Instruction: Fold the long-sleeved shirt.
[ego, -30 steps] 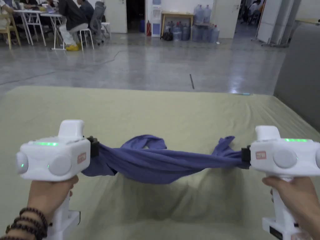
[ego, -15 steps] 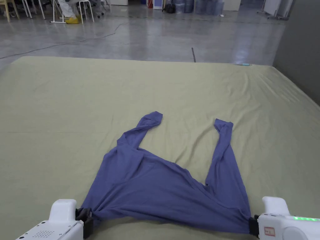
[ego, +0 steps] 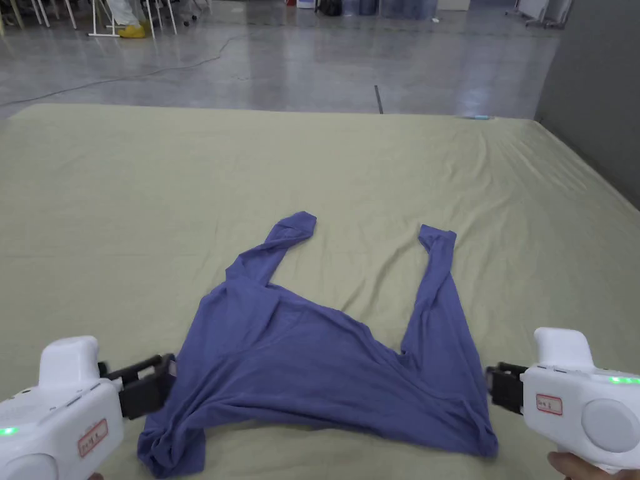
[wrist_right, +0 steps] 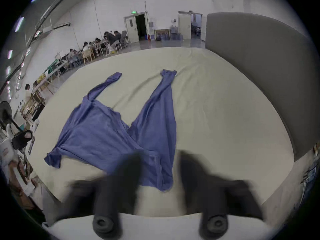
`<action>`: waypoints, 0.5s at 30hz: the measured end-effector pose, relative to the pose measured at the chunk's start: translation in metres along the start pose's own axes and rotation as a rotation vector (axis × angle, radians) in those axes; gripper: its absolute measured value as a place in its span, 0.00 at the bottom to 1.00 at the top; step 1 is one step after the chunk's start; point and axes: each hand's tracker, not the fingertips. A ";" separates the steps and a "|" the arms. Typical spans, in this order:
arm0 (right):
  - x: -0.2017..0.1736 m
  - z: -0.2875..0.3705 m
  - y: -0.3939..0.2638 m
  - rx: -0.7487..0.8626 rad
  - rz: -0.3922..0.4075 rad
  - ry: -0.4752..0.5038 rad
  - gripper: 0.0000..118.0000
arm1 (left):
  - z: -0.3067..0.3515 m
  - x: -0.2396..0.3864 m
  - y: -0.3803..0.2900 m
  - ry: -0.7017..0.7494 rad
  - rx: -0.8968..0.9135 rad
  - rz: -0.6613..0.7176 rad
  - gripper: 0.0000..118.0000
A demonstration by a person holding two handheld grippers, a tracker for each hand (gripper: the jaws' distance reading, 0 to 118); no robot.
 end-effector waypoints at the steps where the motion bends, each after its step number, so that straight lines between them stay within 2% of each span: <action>1: -0.006 0.002 0.002 -0.006 -0.010 0.001 0.02 | -0.004 -0.002 0.000 0.005 -0.004 0.003 0.00; 2: -0.005 0.002 -0.001 0.002 -0.018 0.005 0.02 | -0.009 -0.004 -0.001 0.012 -0.013 0.008 0.00; 3: -0.006 -0.002 -0.004 -0.041 -0.019 0.064 0.02 | -0.012 -0.004 -0.002 0.009 -0.038 0.012 0.00; 4: -0.007 -0.005 -0.007 -0.065 -0.028 0.071 0.02 | -0.016 -0.003 0.000 -0.021 -0.086 -0.006 0.00; 10: -0.015 -0.015 -0.006 -0.078 -0.003 0.049 0.02 | -0.057 0.009 0.037 -0.049 -0.107 -0.015 0.00; 11: -0.016 -0.018 -0.005 -0.083 -0.006 0.047 0.02 | -0.070 0.010 0.053 -0.012 -0.050 -0.115 0.00; 12: -0.016 -0.021 -0.004 -0.087 -0.007 0.044 0.02 | -0.087 0.014 0.063 -0.009 -0.060 -0.125 0.07; 13: -0.014 -0.024 -0.001 -0.092 -0.006 0.041 0.02 | -0.107 0.018 0.072 -0.001 -0.070 -0.144 0.30; 14: -0.014 -0.026 0.000 -0.097 -0.004 0.041 0.02 | -0.131 0.021 0.081 0.017 -0.112 -0.169 0.67; 15: -0.014 -0.030 0.001 -0.104 -0.005 0.042 0.02 | -0.156 0.025 0.087 0.015 -0.188 -0.156 0.99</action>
